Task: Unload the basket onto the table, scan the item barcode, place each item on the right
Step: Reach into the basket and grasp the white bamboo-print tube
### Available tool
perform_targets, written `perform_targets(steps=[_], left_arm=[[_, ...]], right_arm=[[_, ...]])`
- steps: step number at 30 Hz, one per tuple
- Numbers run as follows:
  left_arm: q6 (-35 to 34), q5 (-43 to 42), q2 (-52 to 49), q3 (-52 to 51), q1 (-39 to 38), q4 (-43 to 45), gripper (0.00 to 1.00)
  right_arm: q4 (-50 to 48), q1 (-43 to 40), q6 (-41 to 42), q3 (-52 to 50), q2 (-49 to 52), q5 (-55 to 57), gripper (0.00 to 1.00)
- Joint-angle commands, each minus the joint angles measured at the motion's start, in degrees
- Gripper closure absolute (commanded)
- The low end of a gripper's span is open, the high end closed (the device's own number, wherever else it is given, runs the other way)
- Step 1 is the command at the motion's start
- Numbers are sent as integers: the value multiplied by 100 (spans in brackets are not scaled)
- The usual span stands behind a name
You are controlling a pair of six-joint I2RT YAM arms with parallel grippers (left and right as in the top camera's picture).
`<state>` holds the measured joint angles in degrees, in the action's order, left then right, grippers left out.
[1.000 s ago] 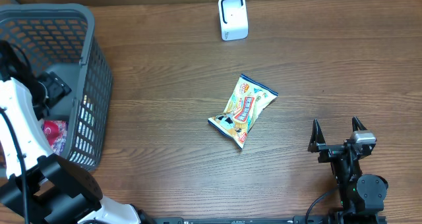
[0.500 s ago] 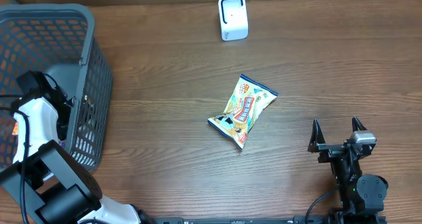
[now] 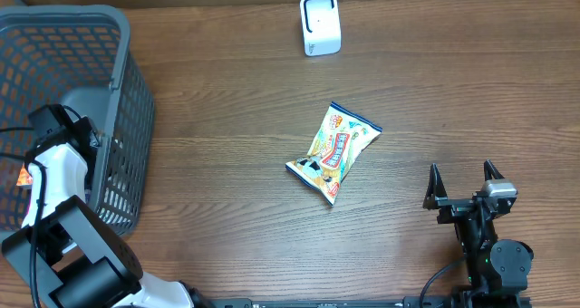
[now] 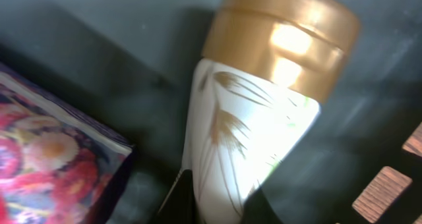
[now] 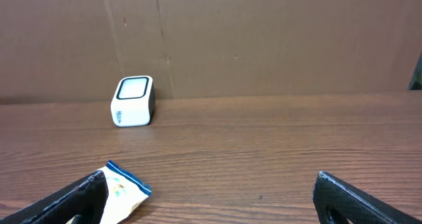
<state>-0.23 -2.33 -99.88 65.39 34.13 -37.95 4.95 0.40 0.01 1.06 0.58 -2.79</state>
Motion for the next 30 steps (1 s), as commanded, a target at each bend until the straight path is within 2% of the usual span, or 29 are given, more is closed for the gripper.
perform_targets(steps=[1, 3, 6, 11, 13, 14, 16, 22, 24, 28, 29, 30], left_arm=[[-170, -177, -120, 282, -72, -433, 96], [-236, -179, -120, 796, -72, -813, 96], [-483, -181, -120, 2218, -72, -1790, 96], [-511, -494, -120, 4365, -72, -2909, 96], [-511, -938, -107, 5115, -72, -3305, 96], [-509, -1495, -79, 5643, -79, -3558, 96], [-509, -2103, -28, 6105, -79, -3781, 96], [-466, -2273, 205, 6432, -79, -4295, 96], [-470, -1834, 203, 6422, -79, -4371, 96], [-813, -417, 61, 6279, -79, -4463, 94], [-868, -284, 26, 6205, -79, -4465, 89], [-986, -103, -22, 5960, -79, -4437, 72]], right_arm=[[-35, -9, 22, -59, -42, -26, 0], [-37, -9, 22, -59, -42, -26, 0], [-37, -9, 22, -59, -42, -26, 0], [-37, -9, 22, -59, -42, -26, 0], [-37, -9, 22, -59, -42, -26, 0], [-37, -9, 22, -59, -42, -26, 0], [-35, -9, 22, -59, -42, -26, 0], [-37, -9, 22, -59, -42, -26, 0], [-37, -9, 22, -59, -42, -26, 0], [-35, -9, 22, -59, -42, -26, 0], [-37, -9, 22, -59, -42, -26, 0], [-37, -9, 22, -59, -42, -26, 0]])
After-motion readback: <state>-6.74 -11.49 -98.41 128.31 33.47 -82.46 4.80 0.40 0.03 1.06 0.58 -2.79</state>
